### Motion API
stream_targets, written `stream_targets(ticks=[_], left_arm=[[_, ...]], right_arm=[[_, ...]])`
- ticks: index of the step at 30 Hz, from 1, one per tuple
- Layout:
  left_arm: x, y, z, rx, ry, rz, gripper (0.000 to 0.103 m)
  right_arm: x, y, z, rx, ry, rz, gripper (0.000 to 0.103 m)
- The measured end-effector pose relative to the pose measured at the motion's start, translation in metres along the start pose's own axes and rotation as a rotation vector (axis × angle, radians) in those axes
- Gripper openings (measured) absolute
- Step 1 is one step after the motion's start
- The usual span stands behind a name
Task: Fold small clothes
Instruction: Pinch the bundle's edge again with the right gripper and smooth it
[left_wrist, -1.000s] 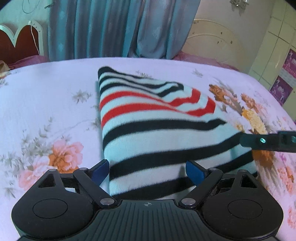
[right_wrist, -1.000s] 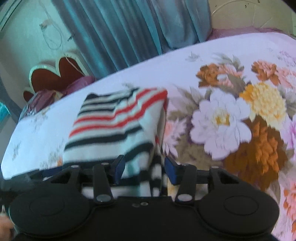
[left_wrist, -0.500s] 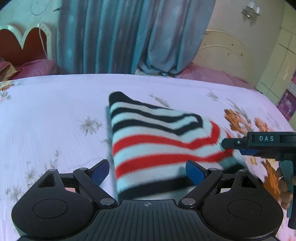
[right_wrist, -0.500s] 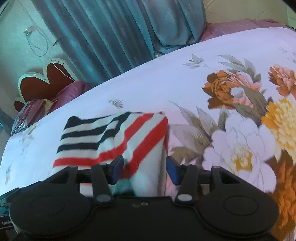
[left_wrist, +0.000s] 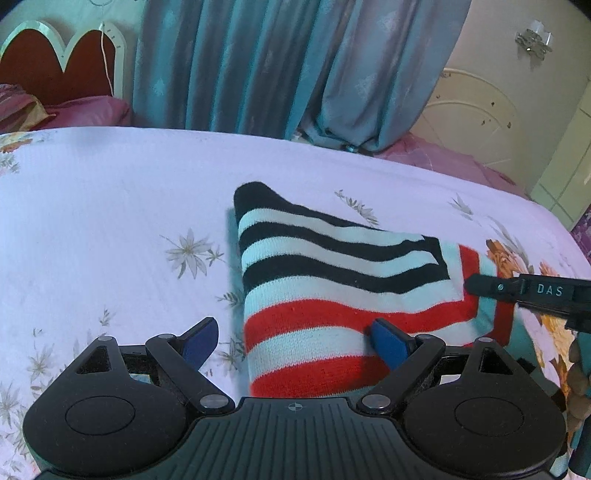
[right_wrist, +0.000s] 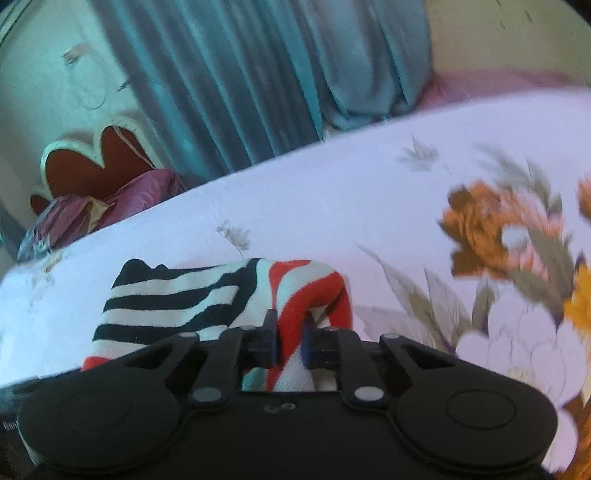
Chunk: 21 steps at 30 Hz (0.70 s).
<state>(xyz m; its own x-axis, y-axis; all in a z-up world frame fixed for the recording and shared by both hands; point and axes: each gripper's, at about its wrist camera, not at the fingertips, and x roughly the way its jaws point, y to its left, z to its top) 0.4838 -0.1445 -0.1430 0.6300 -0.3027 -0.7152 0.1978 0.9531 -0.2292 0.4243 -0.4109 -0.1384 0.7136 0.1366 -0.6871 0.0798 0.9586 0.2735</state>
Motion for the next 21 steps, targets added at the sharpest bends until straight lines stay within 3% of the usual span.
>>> stream_targets(ticks=[3,6,9,10,13,19,21], left_arm=[[0.003,-0.003,0.001,0.017,-0.020,0.014,0.089],[0.016,-0.003,-0.004,0.035,0.004,0.014,0.089],[0.017,0.000,-0.008,0.000,0.000,0.018,0.091],[0.015,0.001,-0.006,-0.006,0.000,0.017,0.091],[0.007,0.001,-0.001,-0.007,-0.015,0.014,0.091],[0.007,-0.007,0.011,0.031,-0.047,0.018,0.091],[0.017,-0.007,0.012,0.030,-0.028,0.030,0.091]], right_arm=[[-0.001,0.007,-0.002,-0.104,-0.044,-0.017,0.010],[0.017,-0.014,-0.010,-0.078,0.015,-0.060,0.011],[0.016,-0.017,-0.009,-0.069,0.016,-0.051,0.013],[0.013,-0.017,-0.008,-0.066,0.012,-0.053,0.021],[-0.004,-0.017,-0.002,-0.042,-0.020,-0.053,0.022],[-0.017,0.010,0.007,-0.130,-0.110,-0.059,0.022],[-0.008,0.021,0.011,-0.167,-0.085,-0.045,0.020]])
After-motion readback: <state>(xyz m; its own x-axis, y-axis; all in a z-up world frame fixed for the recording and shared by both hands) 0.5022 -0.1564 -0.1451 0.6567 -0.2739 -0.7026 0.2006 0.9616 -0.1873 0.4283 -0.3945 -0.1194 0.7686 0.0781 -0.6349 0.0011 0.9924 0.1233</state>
